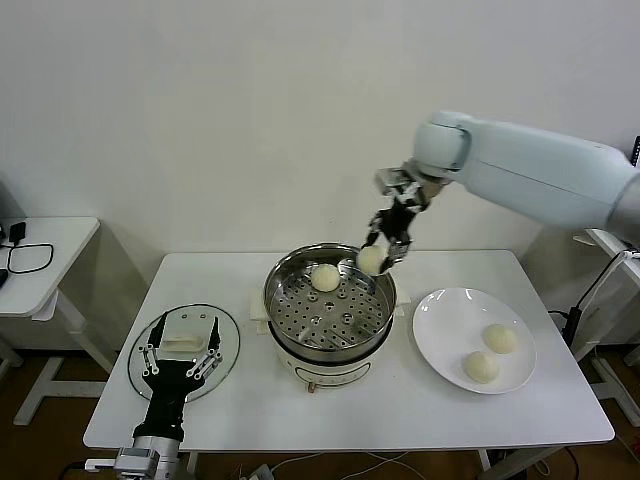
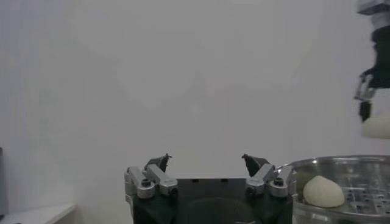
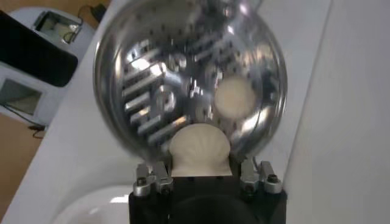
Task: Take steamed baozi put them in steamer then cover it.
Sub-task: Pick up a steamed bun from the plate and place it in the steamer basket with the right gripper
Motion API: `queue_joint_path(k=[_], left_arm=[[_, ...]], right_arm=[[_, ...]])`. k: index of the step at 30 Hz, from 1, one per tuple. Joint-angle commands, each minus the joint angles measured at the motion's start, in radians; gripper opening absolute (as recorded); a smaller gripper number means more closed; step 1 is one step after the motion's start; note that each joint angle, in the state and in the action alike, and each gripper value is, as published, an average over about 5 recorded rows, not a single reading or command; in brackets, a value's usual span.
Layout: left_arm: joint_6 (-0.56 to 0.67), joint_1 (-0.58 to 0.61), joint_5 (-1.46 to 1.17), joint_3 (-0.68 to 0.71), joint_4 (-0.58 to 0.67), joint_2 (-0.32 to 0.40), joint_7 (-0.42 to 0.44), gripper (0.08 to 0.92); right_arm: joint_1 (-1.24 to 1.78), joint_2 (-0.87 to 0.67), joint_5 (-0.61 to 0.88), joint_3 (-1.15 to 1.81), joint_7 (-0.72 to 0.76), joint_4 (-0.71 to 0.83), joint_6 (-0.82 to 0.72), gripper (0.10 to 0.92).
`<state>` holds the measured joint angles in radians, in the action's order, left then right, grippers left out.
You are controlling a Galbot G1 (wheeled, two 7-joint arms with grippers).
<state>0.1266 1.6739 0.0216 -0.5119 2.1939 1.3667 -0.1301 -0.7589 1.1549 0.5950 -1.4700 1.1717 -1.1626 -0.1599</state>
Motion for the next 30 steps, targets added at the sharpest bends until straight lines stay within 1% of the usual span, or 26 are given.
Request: queue_joint_path(k=[1, 7, 13, 30], left_arm=[[0.001, -0.003, 0.001, 0.000, -0.007, 0.000, -0.001, 0.823], [0.004, -0.007, 0.000, -0.002, -0.015, -0.004, -0.003, 0.823], [0.007, -0.007, 0.001, -0.002, -0.021, -0.006, -0.004, 0.823], [0.012, -0.013, 0.000, -0.005, -0.032, -0.008, -0.007, 0.823]], right_arm=[[-0.004, 0.174, 0.092, -0.050, -0.068, -0.022, -0.066, 0.632], [0.067, 0.256, 0.089, -0.063, -0.117, 0.056, -0.075, 0.628], [0.112, 0.313, 0.083, -0.075, -0.136, 0.117, -0.072, 0.628], [0.171, 0.364, 0.065, -0.086, -0.166, 0.204, -0.065, 0.631]])
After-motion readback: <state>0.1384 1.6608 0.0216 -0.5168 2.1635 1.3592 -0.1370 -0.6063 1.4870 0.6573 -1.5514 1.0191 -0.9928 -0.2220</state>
